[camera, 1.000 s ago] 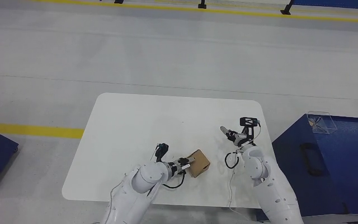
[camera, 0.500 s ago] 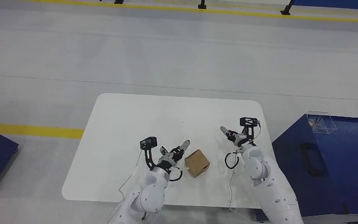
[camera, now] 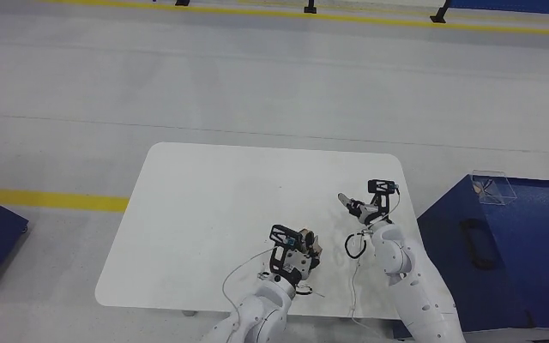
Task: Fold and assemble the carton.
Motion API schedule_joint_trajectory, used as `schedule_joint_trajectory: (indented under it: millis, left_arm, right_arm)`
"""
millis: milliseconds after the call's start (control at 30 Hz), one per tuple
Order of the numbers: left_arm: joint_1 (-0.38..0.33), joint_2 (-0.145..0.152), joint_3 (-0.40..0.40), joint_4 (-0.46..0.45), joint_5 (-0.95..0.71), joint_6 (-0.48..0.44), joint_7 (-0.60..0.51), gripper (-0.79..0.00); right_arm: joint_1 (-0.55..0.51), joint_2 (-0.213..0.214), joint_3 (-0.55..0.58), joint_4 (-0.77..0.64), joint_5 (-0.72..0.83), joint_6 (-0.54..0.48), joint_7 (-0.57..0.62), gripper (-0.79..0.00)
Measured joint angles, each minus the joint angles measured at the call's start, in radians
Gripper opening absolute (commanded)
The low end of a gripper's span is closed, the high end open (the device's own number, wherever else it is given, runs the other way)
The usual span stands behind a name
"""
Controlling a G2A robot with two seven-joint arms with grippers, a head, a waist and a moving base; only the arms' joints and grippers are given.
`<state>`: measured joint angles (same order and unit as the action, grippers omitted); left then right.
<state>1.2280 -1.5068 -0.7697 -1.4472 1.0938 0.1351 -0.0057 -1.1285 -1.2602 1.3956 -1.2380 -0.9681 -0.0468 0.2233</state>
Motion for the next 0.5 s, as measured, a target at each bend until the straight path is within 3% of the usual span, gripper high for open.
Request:
schedule_joint_trajectory:
  millis: [333,500]
  left_arm:
    - [-0.051,-0.023,0.012,0.100,-0.018,0.067,-0.128,-0.785]
    - [-0.056,-0.033,-0.001,0.098,-0.044,0.079,-0.081,-0.785]
  right_arm:
    - [0.000,0.000,0.000,0.000,0.000,0.000,0.000,0.000]
    - [0.000,0.000,0.000,0.000,0.000,0.000,0.000,0.000]
